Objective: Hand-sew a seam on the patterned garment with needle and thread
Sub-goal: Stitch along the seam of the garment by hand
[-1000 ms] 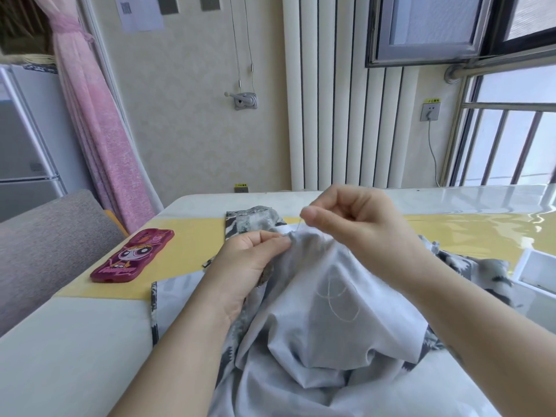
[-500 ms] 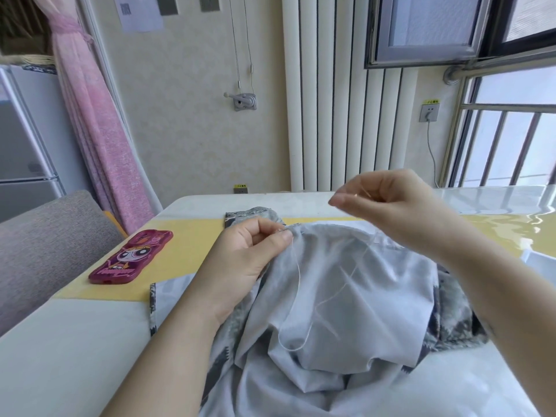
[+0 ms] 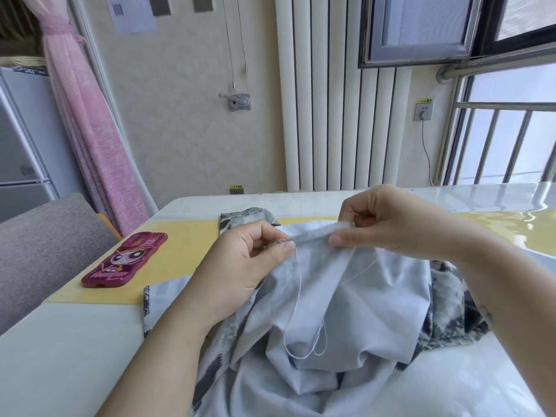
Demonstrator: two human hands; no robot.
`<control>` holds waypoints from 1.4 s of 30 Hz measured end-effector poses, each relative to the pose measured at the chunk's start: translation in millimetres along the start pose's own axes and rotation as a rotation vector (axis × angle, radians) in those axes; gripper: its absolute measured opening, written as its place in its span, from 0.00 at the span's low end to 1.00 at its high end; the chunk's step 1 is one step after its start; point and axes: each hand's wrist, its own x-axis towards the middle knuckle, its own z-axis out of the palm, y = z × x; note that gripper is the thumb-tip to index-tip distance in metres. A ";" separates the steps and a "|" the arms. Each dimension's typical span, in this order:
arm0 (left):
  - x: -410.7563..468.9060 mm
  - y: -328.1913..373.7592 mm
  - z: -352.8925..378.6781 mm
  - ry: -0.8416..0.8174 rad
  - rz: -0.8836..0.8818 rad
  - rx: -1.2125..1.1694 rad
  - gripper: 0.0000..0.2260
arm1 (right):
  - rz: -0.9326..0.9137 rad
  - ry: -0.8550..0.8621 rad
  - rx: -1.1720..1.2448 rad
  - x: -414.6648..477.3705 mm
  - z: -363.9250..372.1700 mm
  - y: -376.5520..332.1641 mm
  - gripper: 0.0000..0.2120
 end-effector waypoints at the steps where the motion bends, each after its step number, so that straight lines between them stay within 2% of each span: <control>1: 0.6 -0.9 1.1 0.009 0.008 0.053 0.07 | 0.009 0.034 -0.092 0.9 0.3 0.9 0.13; 6: -1.5 -3.6 4.4 0.107 0.119 0.390 0.08 | 0.043 0.102 -0.344 4.7 8.3 2.1 0.14; 10: -1.0 -3.1 3.7 0.155 0.363 0.597 0.06 | 0.014 0.115 -0.343 3.1 10.8 -1.4 0.12; 12: 0.5 -6.5 2.3 0.173 0.445 0.636 0.02 | -0.011 0.109 -0.306 2.0 12.9 -6.0 0.16; 15: 0.8 -9.0 2.5 0.169 0.492 0.635 0.02 | -0.037 0.088 -0.244 0.1 15.9 -11.6 0.10; 17: 1.3 -10.1 2.3 0.168 0.501 0.613 0.02 | -0.043 0.083 -0.231 0.5 16.3 -11.9 0.10; 20: 2.1 -11.7 2.3 0.158 0.497 0.602 0.02 | -0.036 0.114 -0.266 2.1 14.6 -9.3 0.14; 25: 2.0 -9.7 0.3 0.167 0.503 0.603 0.04 | -0.028 0.093 -0.306 0.9 13.0 -5.0 0.13; 29: 2.7 -9.1 -2.7 0.198 0.479 0.589 0.03 | 0.004 0.050 -0.233 -1.8 8.3 -5.9 0.09; 34: 0.7 -7.2 -0.8 0.201 0.398 0.563 0.04 | 0.027 0.020 -0.044 -2.2 3.7 -4.7 0.11; 37: -1.1 -5.7 1.6 0.175 0.265 0.504 0.09 | 0.042 0.106 -0.197 0.6 3.9 1.9 0.10; 42: -1.6 -6.1 5.2 0.106 0.056 0.360 0.09 | 0.066 0.159 -0.416 3.9 9.0 2.5 0.10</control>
